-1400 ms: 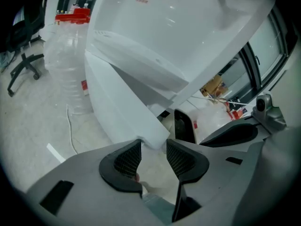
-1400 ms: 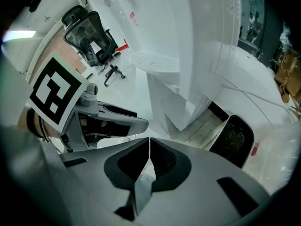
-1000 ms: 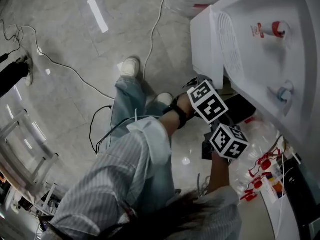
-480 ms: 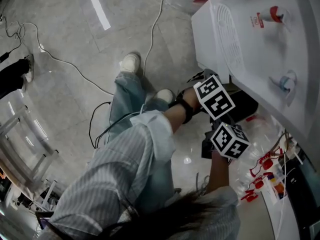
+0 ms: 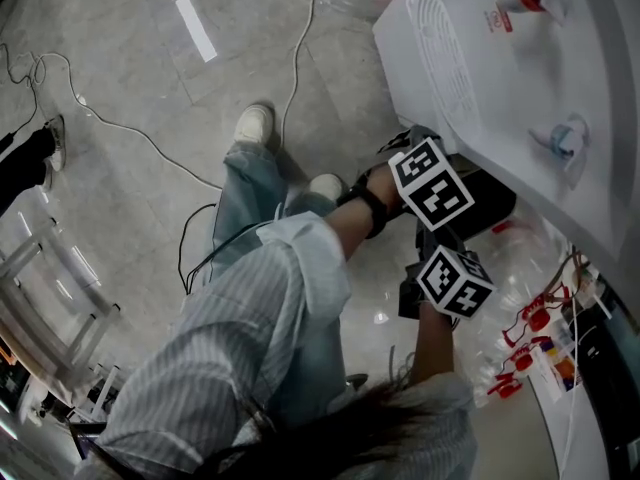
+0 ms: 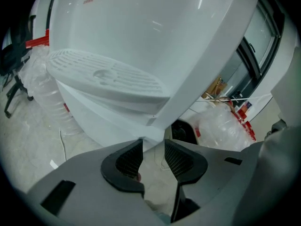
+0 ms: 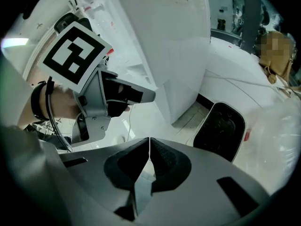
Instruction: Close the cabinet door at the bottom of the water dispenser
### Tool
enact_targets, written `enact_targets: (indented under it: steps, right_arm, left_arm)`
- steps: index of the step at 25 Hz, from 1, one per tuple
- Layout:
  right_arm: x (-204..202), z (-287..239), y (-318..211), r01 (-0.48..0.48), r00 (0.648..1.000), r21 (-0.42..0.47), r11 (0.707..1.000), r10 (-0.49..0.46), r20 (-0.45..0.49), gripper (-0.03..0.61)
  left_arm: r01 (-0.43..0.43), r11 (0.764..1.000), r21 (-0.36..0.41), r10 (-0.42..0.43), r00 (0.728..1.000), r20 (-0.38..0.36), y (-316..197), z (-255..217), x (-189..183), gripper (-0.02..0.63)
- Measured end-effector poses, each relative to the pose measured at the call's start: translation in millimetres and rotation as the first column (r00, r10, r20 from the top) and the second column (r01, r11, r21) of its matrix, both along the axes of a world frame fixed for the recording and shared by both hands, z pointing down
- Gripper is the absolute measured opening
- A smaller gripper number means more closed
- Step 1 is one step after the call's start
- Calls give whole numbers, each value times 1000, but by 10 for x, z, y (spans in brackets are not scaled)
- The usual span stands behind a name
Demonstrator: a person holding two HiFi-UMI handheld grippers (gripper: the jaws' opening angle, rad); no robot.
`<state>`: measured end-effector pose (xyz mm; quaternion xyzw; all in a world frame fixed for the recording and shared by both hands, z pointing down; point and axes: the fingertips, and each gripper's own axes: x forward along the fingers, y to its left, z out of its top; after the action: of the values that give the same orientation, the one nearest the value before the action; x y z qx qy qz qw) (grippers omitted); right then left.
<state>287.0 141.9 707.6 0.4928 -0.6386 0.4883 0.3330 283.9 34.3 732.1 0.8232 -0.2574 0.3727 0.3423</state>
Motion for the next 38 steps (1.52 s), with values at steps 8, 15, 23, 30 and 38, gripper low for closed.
enact_targets:
  steps: [8,15,23,30,38]
  right_arm:
    - [82,-6,56,-26,1000,2,1000,26,-9,15]
    - [50,-52,90,-44,999,9,999,45,-11,15]
    - [-240,-401,-68,-35,999,42,998,35,1,15]
    - [-682,-1045,-499,-11,1000,110,994,11,2,15]
    - [-1318,-2126,-1113,-15,1000,218,976,9,29,15]
  left_arm:
    - [6,1000,25,-6,1000,2,-98,-4,77,152]
    - [7,1000,-2,-7,1000,-7,-50,-62,13,150]
    - [-38,999,-22,39,999,29,287,-402,-442,143]
    - [-22,999,-33,23,999,43,284,-1051,-1017,143]
    - [38,999,15,-38,999,19,-99,-2217,-1742,143]
